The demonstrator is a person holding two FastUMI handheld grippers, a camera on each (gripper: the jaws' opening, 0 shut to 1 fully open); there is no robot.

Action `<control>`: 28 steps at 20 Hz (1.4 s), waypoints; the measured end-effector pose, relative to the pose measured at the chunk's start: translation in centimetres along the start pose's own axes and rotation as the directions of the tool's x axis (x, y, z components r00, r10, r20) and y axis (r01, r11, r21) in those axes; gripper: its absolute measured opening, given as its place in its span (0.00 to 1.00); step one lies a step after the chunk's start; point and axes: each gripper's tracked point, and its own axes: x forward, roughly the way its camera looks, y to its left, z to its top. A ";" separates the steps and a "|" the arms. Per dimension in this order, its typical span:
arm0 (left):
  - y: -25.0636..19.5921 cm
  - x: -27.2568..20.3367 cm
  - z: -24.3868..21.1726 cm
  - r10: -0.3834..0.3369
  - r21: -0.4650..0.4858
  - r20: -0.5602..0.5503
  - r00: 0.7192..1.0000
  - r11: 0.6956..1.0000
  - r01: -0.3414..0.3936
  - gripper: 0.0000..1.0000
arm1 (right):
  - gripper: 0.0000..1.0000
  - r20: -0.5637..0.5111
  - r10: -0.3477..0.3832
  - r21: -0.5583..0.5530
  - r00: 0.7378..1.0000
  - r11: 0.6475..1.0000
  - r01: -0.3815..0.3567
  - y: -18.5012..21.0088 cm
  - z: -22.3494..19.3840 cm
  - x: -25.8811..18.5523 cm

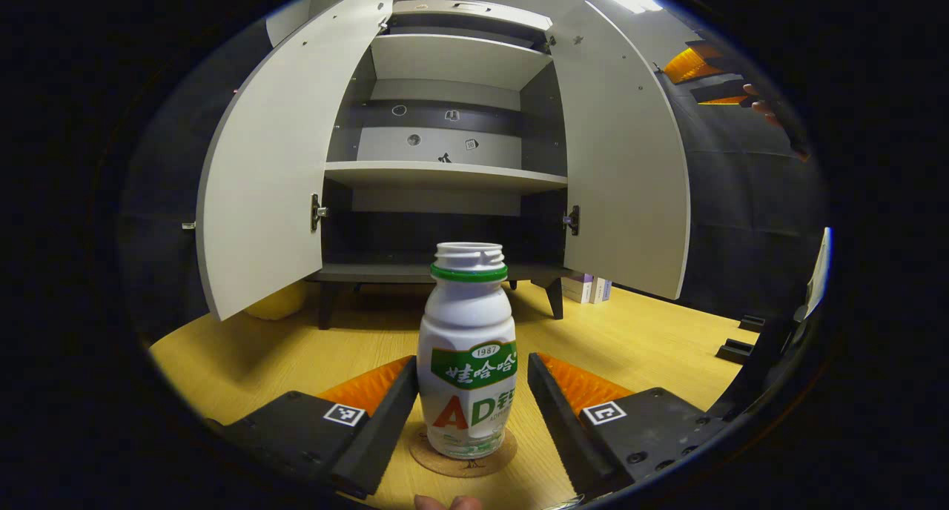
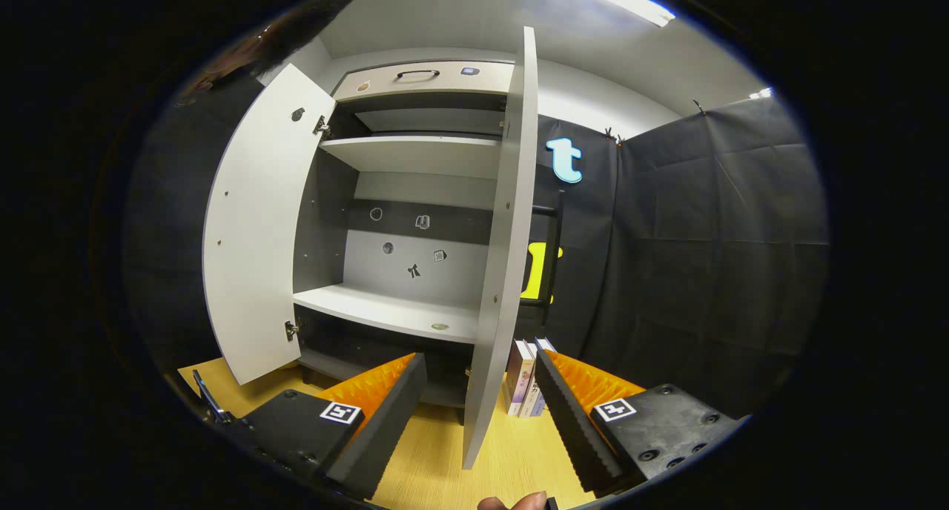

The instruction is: Grasp the bottle in the cabinet with the left hand and place it on the coaster, then close the right door with the right hand and the left door with the left hand.

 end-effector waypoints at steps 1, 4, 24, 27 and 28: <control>-0.1 -0.4 -0.3 -0.003 -0.002 -0.012 1.000 1.000 0.003 0.94 | 0.98 -0.004 -0.004 0.006 1.000 1.000 0.004 -0.2 -0.1 -0.1; -0.3 -1.9 -0.2 -0.005 -0.007 -0.035 0.999 1.000 0.005 0.95 | 0.98 -0.019 -0.020 0.031 1.000 0.999 0.020 -0.6 0.0 -0.4; 7.9 -12.2 30.8 0.194 -0.047 0.069 0.978 0.980 -0.192 0.95 | 0.98 -0.005 -0.047 0.162 0.999 0.986 0.047 -4.2 5.1 0.3; 7.8 -12.4 31.8 0.216 -0.060 0.059 0.975 0.975 -0.212 0.95 | 0.98 -0.029 -0.087 0.174 0.996 0.981 0.091 -7.1 4.7 1.5; 7.7 -12.3 31.9 0.224 -0.064 0.055 0.973 0.973 -0.220 0.95 | 0.98 -0.029 -0.094 0.173 0.995 0.980 0.098 -7.8 4.7 2.2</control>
